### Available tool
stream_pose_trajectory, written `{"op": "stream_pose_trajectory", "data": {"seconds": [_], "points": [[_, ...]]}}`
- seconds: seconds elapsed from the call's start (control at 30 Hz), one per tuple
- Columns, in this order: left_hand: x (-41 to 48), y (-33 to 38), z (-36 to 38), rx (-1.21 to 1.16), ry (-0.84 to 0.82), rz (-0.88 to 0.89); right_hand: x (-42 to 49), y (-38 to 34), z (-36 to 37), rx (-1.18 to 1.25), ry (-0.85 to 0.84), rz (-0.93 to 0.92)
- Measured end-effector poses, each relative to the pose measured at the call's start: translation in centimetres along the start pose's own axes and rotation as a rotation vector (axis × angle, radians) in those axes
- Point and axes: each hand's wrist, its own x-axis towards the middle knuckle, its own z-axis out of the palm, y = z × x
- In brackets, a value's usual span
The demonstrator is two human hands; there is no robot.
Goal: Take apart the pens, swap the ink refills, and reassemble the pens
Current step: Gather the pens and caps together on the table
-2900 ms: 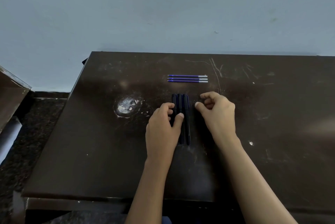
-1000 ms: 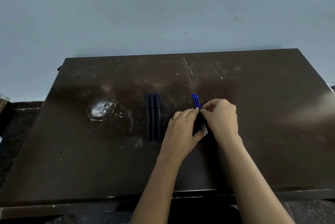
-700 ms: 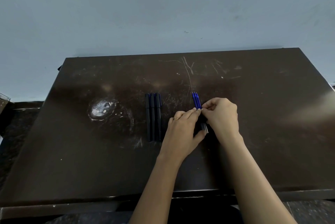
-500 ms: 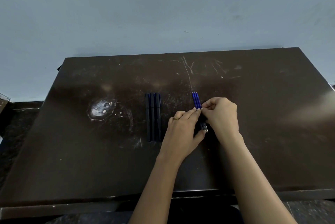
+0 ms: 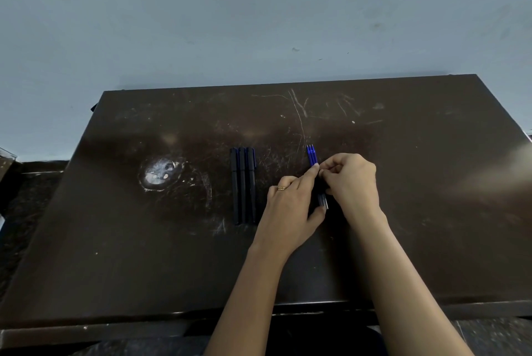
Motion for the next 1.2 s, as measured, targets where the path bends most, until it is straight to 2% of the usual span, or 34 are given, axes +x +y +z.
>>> {"op": "stream_pose_trajectory", "data": {"seconds": [0.3,0.7,0.9,1.2], "points": [[0.0,-0.1,-0.2,-0.007,-0.013,0.002,-0.2,-0.1,-0.1,-0.011,0.017,-0.011],[-0.5,-0.4,-1.5,-0.017,0.051,0.022,-0.6,-0.3,-0.8,-0.011,0.163,0.004],[-0.9,-0.4,-1.4,0.045,-0.021,0.018,-1.0,0.0,-0.6,-0.051,0.056,-0.058],[-0.8,-0.3,-1.0,0.102,-0.085,-0.007,-1.0,0.0,-0.3,-0.05,0.013,-0.073]]}}
